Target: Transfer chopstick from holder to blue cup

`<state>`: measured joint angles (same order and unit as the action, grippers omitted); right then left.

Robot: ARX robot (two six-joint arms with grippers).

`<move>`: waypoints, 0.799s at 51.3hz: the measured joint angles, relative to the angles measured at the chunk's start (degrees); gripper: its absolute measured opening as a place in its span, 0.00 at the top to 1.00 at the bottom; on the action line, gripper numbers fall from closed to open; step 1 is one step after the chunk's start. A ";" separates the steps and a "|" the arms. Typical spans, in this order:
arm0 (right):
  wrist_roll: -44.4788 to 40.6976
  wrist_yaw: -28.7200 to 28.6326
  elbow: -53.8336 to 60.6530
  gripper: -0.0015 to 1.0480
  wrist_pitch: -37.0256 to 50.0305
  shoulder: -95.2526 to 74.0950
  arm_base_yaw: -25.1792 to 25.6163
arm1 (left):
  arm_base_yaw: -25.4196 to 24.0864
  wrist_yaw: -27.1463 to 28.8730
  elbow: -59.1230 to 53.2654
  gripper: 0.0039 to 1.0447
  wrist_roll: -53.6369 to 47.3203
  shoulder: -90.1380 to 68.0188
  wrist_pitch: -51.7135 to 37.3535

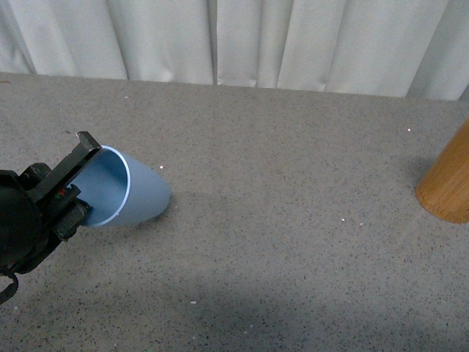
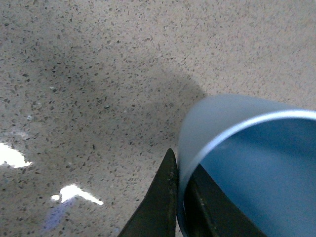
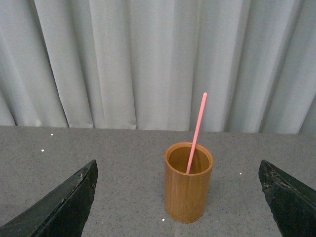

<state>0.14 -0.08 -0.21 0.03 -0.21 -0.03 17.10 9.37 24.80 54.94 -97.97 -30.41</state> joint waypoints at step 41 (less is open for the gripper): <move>0.00 0.00 0.00 0.09 0.02 0.00 0.00 | 5.62 -2.93 14.34 0.97 -5.86 0.74 6.86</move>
<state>0.14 -0.08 -0.21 0.05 -0.21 -0.03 22.72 6.44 39.13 49.08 -97.23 -23.55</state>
